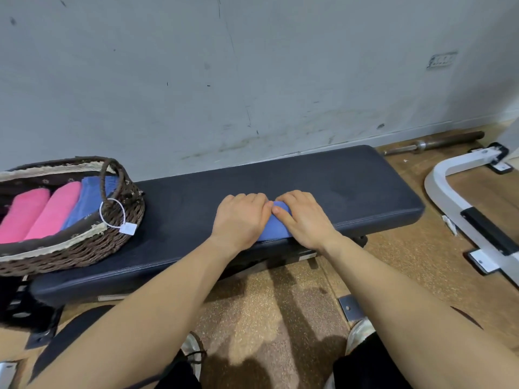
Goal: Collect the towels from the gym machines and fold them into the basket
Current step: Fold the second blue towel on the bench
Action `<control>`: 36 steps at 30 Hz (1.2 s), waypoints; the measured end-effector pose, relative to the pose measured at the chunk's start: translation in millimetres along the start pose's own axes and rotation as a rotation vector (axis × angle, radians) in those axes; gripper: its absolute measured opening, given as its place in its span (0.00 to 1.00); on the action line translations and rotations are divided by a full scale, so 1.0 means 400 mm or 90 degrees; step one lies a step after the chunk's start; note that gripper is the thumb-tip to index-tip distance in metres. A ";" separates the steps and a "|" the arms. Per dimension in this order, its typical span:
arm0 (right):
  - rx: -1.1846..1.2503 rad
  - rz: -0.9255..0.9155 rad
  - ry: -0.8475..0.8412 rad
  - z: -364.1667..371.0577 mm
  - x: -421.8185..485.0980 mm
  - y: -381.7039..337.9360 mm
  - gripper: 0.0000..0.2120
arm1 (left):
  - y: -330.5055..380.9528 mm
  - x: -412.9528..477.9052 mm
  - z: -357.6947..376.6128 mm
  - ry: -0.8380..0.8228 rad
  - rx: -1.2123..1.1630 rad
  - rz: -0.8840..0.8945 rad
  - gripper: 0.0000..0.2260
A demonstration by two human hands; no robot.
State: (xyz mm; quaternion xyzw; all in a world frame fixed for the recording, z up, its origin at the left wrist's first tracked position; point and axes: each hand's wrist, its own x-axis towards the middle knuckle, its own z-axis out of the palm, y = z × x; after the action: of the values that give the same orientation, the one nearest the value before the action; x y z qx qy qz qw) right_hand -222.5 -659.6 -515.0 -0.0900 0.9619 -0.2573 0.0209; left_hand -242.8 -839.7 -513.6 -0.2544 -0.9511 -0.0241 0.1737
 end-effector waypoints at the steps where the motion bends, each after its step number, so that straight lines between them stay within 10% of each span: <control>1: 0.015 -0.003 -0.022 -0.016 -0.012 0.004 0.25 | -0.008 -0.004 -0.013 -0.044 -0.062 -0.004 0.17; 8: 0.089 0.019 -0.125 -0.084 -0.080 -0.013 0.23 | -0.049 -0.048 -0.135 -0.312 -0.195 -0.003 0.25; 21: 0.387 -0.071 -0.022 -0.246 0.026 -0.481 0.21 | -0.300 -0.154 -0.502 -0.028 -0.359 -0.317 0.18; 36: 0.197 -0.182 -0.024 0.003 0.363 -0.976 0.27 | -0.700 -0.364 -0.540 0.060 -0.617 -0.643 0.17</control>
State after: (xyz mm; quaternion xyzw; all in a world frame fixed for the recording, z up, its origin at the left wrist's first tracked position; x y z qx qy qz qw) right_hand -301.9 -1019.3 -320.6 -0.2260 0.8879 -0.4003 0.0161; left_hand -193.7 -1181.3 -348.8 0.1713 -0.8265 -0.5340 0.0497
